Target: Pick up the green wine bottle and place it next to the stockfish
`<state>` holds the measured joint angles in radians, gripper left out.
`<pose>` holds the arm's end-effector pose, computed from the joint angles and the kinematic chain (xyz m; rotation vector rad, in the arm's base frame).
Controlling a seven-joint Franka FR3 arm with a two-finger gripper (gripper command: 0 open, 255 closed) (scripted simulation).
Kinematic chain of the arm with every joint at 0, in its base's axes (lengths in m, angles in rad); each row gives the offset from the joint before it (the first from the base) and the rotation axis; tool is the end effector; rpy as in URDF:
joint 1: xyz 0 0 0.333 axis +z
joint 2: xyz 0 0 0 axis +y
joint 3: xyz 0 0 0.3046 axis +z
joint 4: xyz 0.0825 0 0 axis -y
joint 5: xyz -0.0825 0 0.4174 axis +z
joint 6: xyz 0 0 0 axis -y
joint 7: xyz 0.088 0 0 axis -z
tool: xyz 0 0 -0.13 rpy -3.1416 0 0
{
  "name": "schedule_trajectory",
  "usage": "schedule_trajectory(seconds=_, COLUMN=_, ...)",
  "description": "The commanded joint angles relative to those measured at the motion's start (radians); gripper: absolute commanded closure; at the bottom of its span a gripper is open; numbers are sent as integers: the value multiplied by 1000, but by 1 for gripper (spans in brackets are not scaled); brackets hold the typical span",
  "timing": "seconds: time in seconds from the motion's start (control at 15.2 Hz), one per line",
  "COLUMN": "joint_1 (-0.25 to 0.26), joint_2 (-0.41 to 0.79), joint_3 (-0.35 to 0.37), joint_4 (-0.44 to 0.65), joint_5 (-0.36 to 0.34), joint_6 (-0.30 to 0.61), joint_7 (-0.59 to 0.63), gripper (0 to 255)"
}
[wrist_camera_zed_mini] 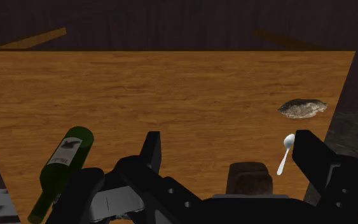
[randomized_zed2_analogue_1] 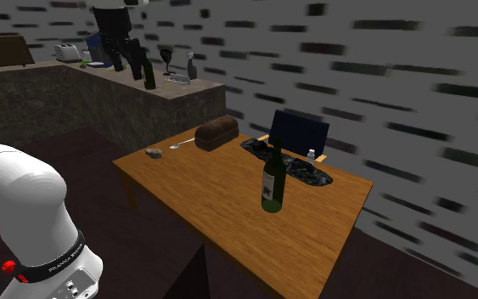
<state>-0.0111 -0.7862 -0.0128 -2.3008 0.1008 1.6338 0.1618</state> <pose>0.3578 0.0029 0.5945 -3.0063 0.2756 -0.1679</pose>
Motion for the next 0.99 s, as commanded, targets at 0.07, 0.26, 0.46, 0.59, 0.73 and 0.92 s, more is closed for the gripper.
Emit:
schedule_trajectory(seconds=0.07, joint_1=-5, joint_2=16, joint_3=-15, joint_4=-7, joint_5=-11, joint_6=20, joint_7=-20, gripper=0)
schedule_trajectory(seconds=0.26, joint_1=-19, joint_2=70, joint_3=-60, joint_4=-20, joint_5=-42, joint_6=81, joint_7=-80, gripper=0)
schedule_trajectory(seconds=0.46, joint_1=-31, joint_2=134, joint_3=-104, joint_4=-22, joint_5=-69, joint_6=143, joint_7=-139, gripper=0)
schedule_trajectory(seconds=0.59, joint_1=-38, joint_2=182, joint_3=-134, joint_4=-17, joint_5=-83, joint_6=183, joint_7=-178, gripper=0)
schedule_trajectory(seconds=0.73, joint_1=-45, joint_2=234, joint_3=-163, joint_4=-7, joint_5=-95, joint_6=223, joint_7=-216, gripper=0)
schedule_trajectory(seconds=0.92, joint_1=-53, joint_2=318, joint_3=-207, joint_4=18, joint_5=-106, joint_6=280, joint_7=-275, gripper=0)
